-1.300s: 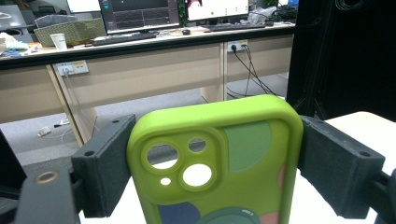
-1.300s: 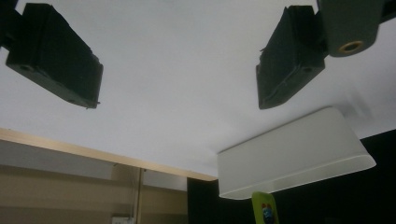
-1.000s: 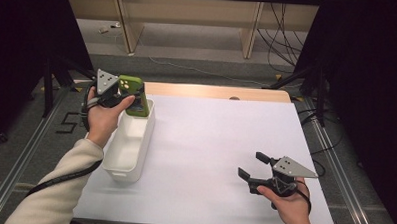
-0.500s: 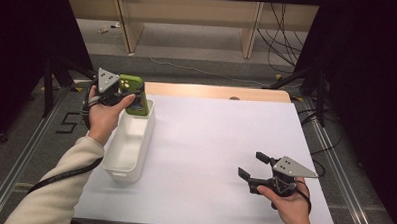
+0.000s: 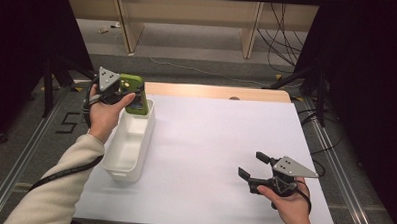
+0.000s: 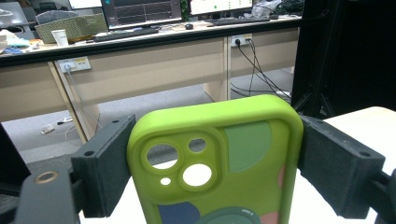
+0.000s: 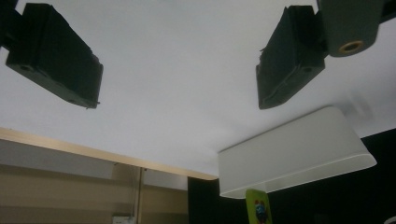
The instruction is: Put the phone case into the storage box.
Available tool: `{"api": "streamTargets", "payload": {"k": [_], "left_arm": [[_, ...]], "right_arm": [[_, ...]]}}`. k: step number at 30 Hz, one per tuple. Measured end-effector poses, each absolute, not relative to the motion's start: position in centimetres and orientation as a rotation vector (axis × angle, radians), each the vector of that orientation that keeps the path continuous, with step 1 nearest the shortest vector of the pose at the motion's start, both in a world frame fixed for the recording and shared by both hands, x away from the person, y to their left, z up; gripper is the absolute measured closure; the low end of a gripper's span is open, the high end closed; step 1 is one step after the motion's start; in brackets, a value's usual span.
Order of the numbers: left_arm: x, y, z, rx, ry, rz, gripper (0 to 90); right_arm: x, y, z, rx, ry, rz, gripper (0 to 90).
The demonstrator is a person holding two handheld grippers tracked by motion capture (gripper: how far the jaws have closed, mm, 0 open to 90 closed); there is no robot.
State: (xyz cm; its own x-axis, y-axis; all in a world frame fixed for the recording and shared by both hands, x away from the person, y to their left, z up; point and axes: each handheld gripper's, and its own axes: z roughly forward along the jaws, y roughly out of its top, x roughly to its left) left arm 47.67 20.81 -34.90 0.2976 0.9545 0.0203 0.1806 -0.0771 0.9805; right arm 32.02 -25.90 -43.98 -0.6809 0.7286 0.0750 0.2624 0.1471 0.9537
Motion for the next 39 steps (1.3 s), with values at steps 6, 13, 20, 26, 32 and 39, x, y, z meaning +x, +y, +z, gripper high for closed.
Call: {"api": "streamTargets", "payload": {"k": [6,13,20,26,32,39], "left_arm": [[48.0,20.8,-35.1,1.515,1.100,0.919,15.4],[48.4,21.0,-35.3,1.515,1.113,0.917,15.4],[48.8,20.9,-35.5,1.524,1.115,0.915,15.4],[49.0,20.8,-35.7,1.531,1.120,0.911,15.4],[49.3,20.7,-35.7,1.531,1.119,0.911,15.4],[49.5,20.7,-35.8,1.537,1.118,0.913,15.4]], "right_arm": [[32.0,-25.9,-44.0,0.947,2.027,1.549,15.8],[32.0,-25.9,-44.0,0.946,2.024,1.550,15.9],[32.0,-25.9,-44.0,0.948,2.026,1.545,15.9],[32.0,-25.9,-44.0,0.948,2.027,1.547,15.8],[32.0,-25.9,-44.0,0.948,2.026,1.548,15.8],[32.0,-25.9,-44.0,0.948,2.028,1.548,15.8]]}}
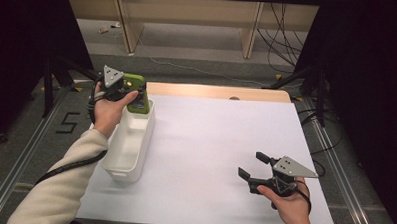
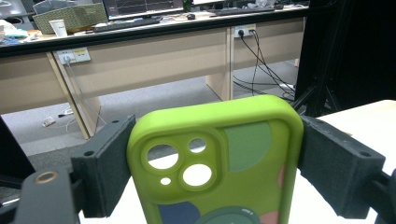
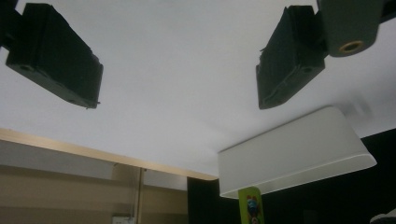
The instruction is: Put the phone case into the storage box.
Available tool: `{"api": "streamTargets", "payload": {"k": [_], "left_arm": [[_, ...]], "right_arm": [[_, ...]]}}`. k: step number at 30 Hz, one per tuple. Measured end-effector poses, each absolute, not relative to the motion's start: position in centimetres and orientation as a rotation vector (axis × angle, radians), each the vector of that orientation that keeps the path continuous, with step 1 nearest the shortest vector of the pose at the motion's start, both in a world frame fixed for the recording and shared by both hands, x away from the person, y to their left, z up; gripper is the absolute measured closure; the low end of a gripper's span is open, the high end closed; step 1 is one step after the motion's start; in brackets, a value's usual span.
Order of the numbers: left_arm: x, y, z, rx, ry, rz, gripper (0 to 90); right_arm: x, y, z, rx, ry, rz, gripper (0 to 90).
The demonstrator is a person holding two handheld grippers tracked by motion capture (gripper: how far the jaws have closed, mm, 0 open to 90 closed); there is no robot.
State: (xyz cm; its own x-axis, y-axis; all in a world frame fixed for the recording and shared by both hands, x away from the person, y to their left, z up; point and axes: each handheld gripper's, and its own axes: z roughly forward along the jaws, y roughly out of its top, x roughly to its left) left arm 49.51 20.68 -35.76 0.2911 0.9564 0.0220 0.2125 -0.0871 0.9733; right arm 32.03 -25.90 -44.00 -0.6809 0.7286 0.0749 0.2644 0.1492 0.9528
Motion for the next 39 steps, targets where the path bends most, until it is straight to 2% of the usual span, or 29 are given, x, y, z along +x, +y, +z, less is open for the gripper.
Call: {"api": "streamTargets", "payload": {"k": [39], "left_arm": [[51.3,21.0,-36.9,1.565,1.138,0.918,15.3]], "right_arm": [[32.1,-25.9,-44.0,0.949,2.025,1.554,15.8]]}}
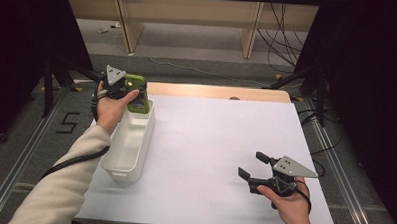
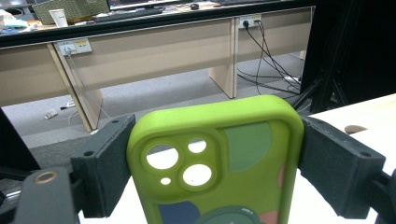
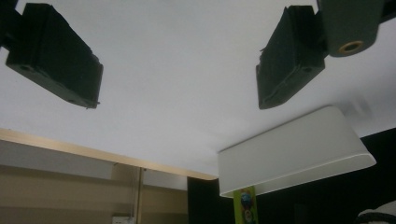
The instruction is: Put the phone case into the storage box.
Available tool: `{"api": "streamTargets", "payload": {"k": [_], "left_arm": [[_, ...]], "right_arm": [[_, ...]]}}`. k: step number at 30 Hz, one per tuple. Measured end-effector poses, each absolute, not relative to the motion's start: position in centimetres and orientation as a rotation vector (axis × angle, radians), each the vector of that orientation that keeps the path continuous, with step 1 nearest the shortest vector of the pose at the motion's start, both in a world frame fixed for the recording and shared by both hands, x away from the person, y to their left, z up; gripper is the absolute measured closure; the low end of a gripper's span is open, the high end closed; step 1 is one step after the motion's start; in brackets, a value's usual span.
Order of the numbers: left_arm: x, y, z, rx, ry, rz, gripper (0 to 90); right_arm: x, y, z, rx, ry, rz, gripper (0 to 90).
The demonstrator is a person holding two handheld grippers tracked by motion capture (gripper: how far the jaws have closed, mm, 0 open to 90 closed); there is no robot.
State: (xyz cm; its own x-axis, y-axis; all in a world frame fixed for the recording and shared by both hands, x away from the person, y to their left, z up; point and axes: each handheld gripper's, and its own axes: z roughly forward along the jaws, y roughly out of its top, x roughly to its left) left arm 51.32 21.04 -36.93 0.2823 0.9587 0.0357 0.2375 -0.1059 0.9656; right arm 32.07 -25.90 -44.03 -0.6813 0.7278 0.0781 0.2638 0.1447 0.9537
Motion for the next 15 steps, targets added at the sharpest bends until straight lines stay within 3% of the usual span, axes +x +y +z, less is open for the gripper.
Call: {"api": "streamTargets", "payload": {"k": [15], "left_arm": [[51.85,20.87,-37.53,1.572,1.156,0.903,15.2]], "right_arm": [[32.08,-25.90,-44.04,0.949,2.026,1.554,15.8]]}}
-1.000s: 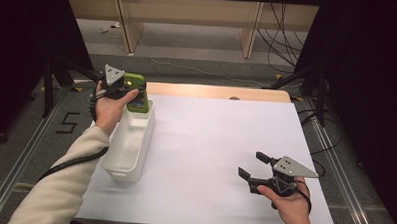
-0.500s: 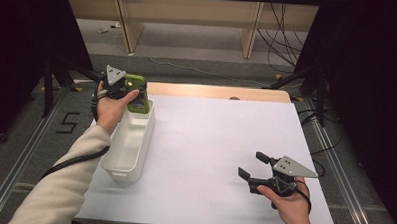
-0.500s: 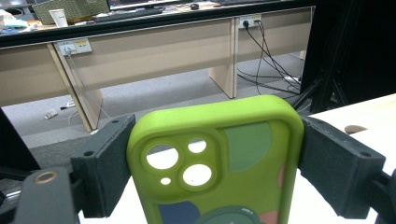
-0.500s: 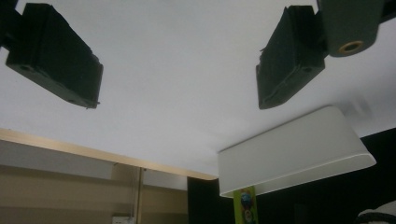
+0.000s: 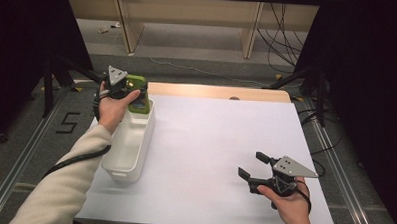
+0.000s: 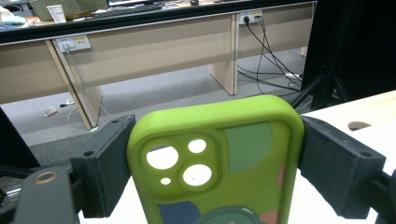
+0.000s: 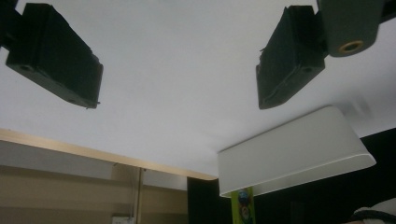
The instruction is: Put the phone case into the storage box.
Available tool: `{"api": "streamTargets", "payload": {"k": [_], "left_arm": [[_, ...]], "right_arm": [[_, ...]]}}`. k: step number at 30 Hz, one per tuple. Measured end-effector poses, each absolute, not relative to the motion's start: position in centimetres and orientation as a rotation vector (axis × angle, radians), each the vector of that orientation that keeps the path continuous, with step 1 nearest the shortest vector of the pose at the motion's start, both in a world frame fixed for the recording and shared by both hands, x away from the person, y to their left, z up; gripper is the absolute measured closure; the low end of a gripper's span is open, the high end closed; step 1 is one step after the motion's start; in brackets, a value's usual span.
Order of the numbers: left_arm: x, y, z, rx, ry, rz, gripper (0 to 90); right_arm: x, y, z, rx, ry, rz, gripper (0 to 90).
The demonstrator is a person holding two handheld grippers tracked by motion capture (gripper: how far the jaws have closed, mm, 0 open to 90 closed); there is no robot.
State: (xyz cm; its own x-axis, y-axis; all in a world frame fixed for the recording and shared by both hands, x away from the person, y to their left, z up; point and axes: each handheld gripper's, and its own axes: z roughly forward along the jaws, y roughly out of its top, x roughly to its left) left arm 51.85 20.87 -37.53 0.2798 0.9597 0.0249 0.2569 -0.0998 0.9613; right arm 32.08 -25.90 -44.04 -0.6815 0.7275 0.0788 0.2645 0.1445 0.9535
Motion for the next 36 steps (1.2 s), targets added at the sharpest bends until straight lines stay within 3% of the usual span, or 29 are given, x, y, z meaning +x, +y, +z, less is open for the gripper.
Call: {"api": "streamTargets", "payload": {"k": [36], "left_arm": [[52.8,20.6,-38.8,1.603,1.171,0.892,15.1]], "right_arm": [[32.1,-25.9,-44.1,0.950,2.030,1.554,15.8]]}}
